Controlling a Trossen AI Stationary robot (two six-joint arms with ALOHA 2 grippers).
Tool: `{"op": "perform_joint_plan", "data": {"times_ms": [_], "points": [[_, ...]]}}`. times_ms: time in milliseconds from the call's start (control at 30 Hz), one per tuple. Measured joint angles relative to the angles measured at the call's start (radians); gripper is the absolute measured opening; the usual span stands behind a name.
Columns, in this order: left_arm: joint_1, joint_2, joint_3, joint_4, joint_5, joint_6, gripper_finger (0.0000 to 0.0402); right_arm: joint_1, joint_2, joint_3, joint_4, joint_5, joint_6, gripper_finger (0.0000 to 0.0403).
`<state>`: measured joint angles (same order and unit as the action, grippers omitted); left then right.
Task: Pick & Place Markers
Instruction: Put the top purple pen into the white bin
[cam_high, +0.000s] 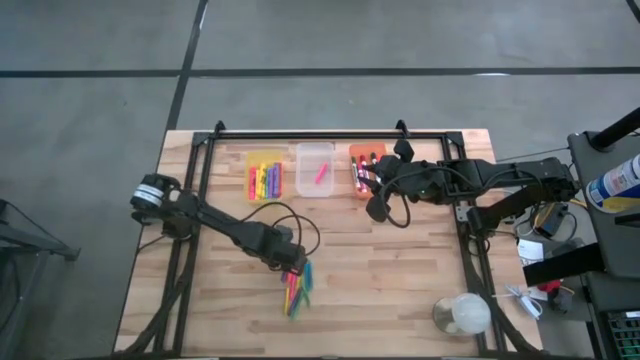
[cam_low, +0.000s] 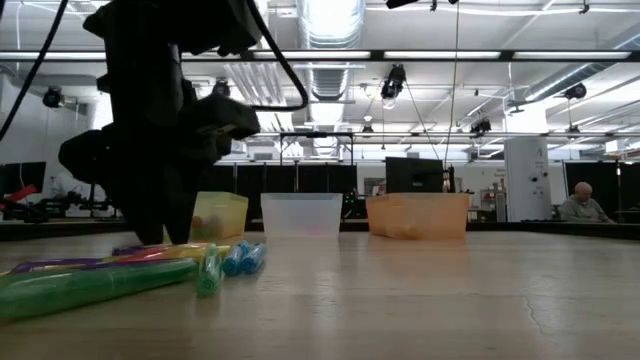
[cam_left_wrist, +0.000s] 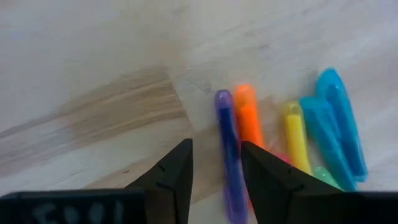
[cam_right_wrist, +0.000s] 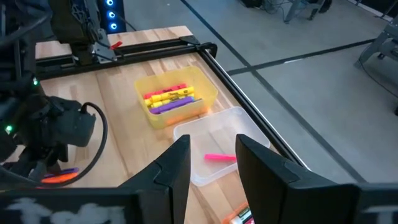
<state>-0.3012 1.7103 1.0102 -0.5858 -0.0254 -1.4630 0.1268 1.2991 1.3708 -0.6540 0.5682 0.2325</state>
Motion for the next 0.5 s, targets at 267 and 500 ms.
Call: {"op": "perform_joint_plan", "data": {"times_ms": [267, 500], "points": [[0.000, 0.030, 0.001, 0.004, 0.021, 0.028, 0.0129, 0.000, 0.000, 0.000, 0.000, 0.000, 0.000, 0.0121], [0.000, 0.030, 0.000, -0.003, 0.023, 0.054, 0.0079, 0.000, 0.000, -0.001, 0.000, 0.000, 0.000, 0.0121]]}}
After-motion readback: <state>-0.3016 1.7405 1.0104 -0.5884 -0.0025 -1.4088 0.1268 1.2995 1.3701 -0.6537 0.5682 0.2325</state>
